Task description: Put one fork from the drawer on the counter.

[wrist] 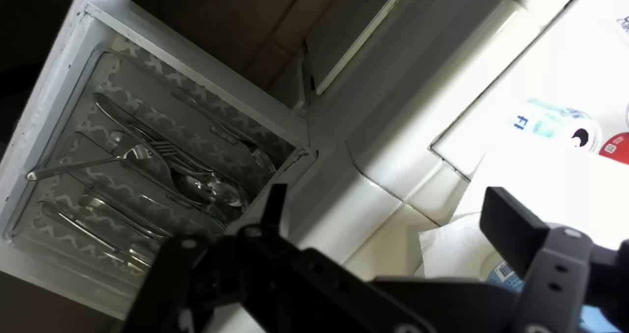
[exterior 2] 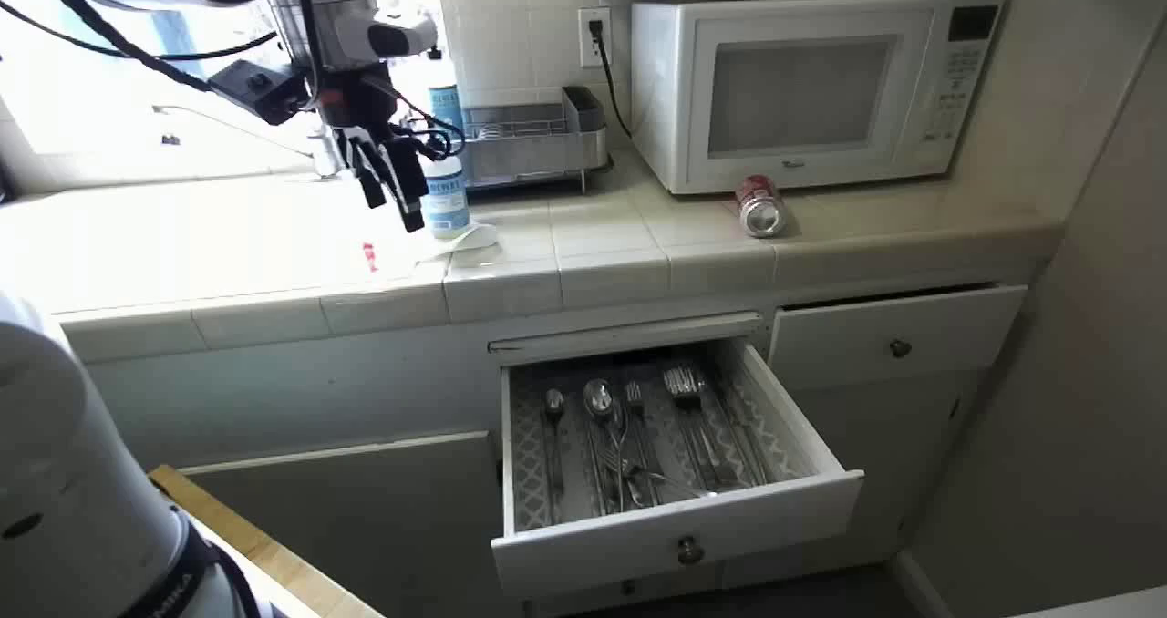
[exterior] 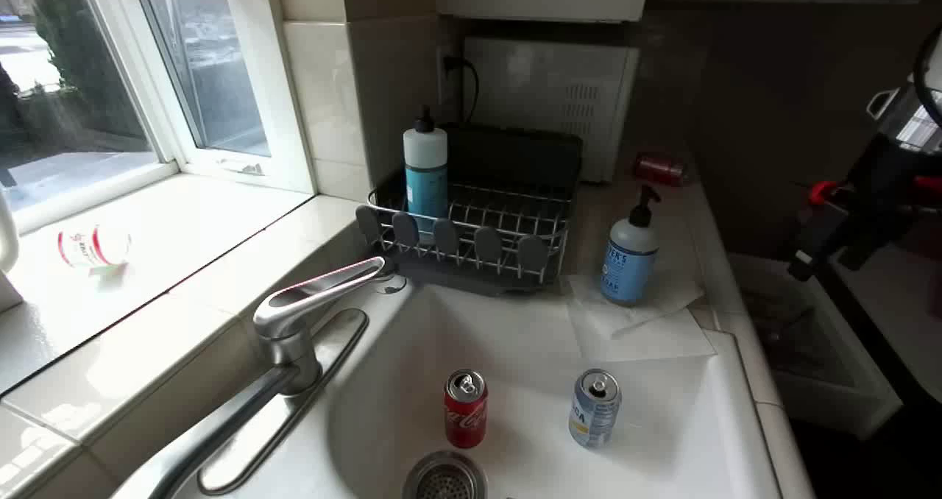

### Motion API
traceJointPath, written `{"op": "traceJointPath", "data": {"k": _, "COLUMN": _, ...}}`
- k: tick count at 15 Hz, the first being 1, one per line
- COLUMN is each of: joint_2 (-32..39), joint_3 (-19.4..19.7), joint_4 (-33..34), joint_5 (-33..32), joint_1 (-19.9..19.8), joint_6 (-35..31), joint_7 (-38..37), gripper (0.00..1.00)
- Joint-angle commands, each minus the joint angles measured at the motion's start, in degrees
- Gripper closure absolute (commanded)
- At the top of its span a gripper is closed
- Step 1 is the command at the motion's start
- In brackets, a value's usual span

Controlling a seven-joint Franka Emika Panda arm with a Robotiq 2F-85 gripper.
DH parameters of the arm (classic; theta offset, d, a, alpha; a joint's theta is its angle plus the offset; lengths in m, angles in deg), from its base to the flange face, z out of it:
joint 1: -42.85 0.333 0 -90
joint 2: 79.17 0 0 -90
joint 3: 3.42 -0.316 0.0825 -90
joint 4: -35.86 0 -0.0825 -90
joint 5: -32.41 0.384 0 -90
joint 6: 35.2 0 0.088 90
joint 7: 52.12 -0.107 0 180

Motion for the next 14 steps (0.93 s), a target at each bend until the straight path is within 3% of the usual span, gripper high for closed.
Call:
{"op": "traceJointPath", "data": {"k": 1, "joint_2": 0.04, "joint_3": -0.2, "joint_4": -0.14, "joint_5": 0.17, "joint_1": -0.25, "joint_6": 0.19, "joint_7": 0.17, "gripper": 0.0}}
{"op": "traceJointPath", "data": {"k": 10, "joint_2": 0.26, "joint_3": -0.2, "joint_4": -0.52, "joint_5": 0.17, "joint_1": -0.24, "joint_6": 0.19, "joint_7": 0.17, "gripper": 0.0}}
{"op": "traceJointPath", "data": {"k": 13, "joint_2": 2.07, "joint_3": 0.64, "joint_4": 0.48, "joint_5": -7.74, "joint_1": -3.04, "joint_6": 1.08, "joint_7": 6.03, "gripper": 0.0}}
{"op": "traceJointPath", "data": {"k": 14, "joint_2": 3.66, "joint_3": 2.91, "joint_4": 1.06, "joint_5": -10.35, "joint_1": -3.69, "joint_6": 0.9, "joint_7": 10.95, "gripper": 0.0}}
